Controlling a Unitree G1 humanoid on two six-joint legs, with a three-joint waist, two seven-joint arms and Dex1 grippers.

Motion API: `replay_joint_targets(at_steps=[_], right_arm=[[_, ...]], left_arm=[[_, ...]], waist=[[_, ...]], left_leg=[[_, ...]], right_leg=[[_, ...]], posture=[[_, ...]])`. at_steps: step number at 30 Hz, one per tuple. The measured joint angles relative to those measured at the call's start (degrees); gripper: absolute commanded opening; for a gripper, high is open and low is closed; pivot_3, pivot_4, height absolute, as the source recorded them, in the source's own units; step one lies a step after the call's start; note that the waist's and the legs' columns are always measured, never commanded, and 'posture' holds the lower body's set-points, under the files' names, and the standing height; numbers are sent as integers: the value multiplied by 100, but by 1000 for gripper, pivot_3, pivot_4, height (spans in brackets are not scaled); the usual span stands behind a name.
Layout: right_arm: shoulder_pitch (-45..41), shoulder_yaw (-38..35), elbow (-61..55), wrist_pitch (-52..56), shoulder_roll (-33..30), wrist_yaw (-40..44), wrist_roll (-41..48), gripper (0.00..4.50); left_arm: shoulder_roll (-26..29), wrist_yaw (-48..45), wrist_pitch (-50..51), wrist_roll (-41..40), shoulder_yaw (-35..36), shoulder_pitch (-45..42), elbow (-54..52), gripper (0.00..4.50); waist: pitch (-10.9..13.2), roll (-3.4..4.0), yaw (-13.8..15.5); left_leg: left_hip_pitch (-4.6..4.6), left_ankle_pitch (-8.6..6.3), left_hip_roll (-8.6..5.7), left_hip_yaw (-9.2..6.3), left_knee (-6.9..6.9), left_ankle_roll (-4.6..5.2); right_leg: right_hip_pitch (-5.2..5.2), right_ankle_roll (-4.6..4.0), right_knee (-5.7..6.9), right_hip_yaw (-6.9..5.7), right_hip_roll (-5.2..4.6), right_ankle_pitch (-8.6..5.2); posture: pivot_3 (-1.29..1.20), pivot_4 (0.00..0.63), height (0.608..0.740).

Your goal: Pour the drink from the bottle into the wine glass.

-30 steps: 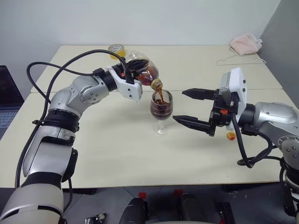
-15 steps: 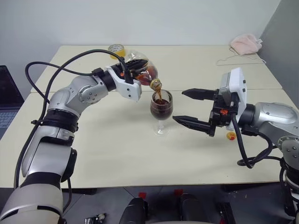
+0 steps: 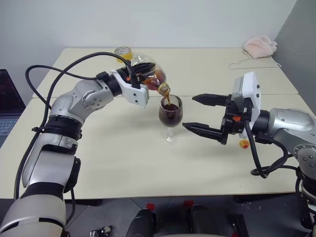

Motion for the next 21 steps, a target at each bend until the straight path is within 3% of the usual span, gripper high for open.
replay_joint_targets(at_steps=[9,21], right_arm=[[68,0,-20,5,2,-23,101,4500],[99,68,-33,0,86,-120,96,4500]], left_arm=[[-4,-31,24,-64,0,12,0,756],[-233,-633,439,-968,30,376,-403,756]], waist=[[0,0,0],[0,0,0]], left_leg=[[0,0,0,0,0,0],[-3,0,2,-2,10,0]], right_leg=[[0,0,0,0,0,0],[0,0,2,0,-2,0]], posture=[[0,150,740],[0,150,740]])
